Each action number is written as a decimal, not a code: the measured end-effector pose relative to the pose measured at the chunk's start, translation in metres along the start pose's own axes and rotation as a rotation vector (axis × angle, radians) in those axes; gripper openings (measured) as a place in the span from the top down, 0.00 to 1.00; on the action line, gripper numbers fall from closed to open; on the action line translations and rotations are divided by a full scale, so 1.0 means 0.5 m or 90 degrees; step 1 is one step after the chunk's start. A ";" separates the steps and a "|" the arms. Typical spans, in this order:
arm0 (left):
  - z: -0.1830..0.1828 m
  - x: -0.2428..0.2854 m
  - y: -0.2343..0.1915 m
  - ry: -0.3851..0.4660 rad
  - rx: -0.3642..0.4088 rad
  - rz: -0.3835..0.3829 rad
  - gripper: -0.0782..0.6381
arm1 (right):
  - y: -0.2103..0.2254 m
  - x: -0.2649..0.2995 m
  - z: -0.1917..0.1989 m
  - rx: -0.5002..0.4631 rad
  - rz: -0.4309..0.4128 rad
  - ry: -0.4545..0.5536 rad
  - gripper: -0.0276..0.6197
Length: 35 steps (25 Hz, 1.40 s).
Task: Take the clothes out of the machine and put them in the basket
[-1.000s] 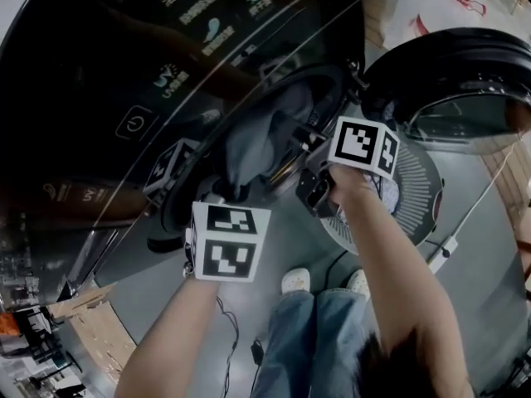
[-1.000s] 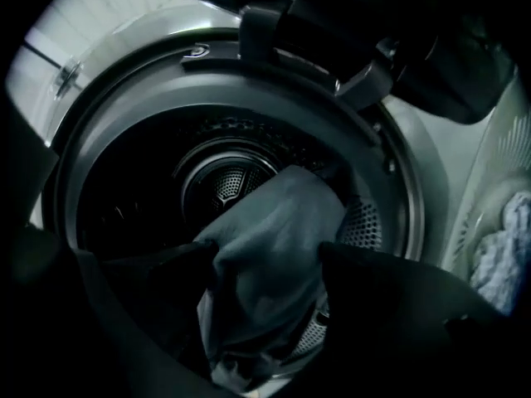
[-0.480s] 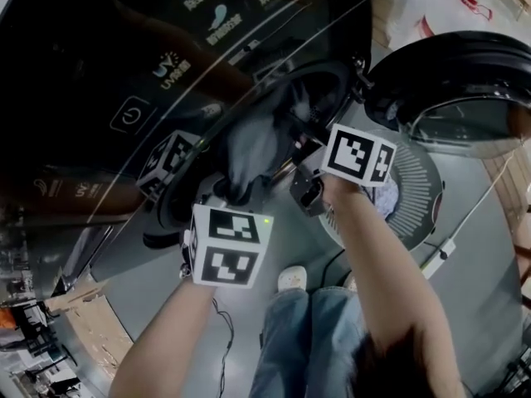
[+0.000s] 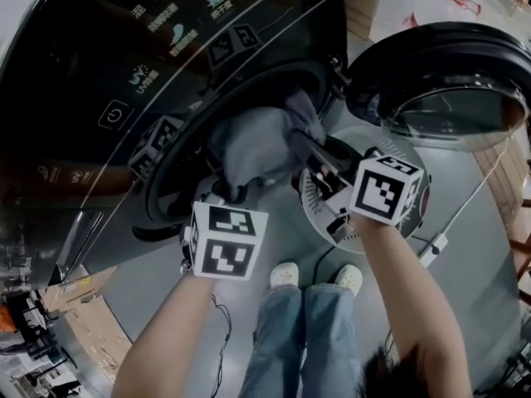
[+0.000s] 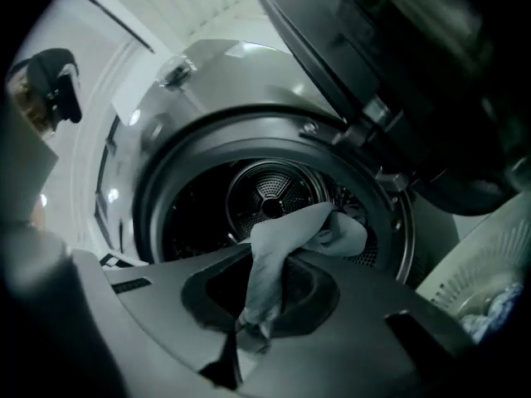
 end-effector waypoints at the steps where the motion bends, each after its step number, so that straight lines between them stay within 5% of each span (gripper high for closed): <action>1: -0.003 -0.002 0.006 0.003 0.004 0.003 0.78 | -0.011 -0.013 -0.001 -0.013 -0.014 -0.005 0.92; 8: -0.017 -0.032 0.064 0.024 0.023 0.039 0.78 | -0.069 -0.126 0.027 -0.036 -0.017 -0.031 0.92; 12: -0.016 -0.072 0.100 0.034 0.012 0.101 0.78 | -0.082 -0.193 0.047 -0.004 -0.008 -0.026 0.92; 23: -0.029 -0.168 0.152 0.033 -0.010 0.173 0.79 | -0.110 -0.263 0.067 -0.007 0.096 -0.061 0.90; 25: -0.038 -0.187 0.143 0.043 -0.014 0.173 0.80 | -0.109 -0.256 0.061 0.006 0.099 -0.065 0.84; 29: -0.058 -0.225 0.122 0.068 -0.022 0.179 0.80 | -0.093 -0.258 0.050 0.067 0.083 -0.028 0.54; 35: -0.122 -0.289 0.112 0.108 -0.007 0.211 0.80 | -0.104 -0.275 0.047 0.144 0.037 0.059 0.44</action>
Point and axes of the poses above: the fingertips, and each gripper's own axes: x forward along the fingers, y to its right, z out of its underside, the point moved 10 cm from there along -x, backward along the fingers, and after that the axes turned 3 degrees about x, right-handed, at the moved point
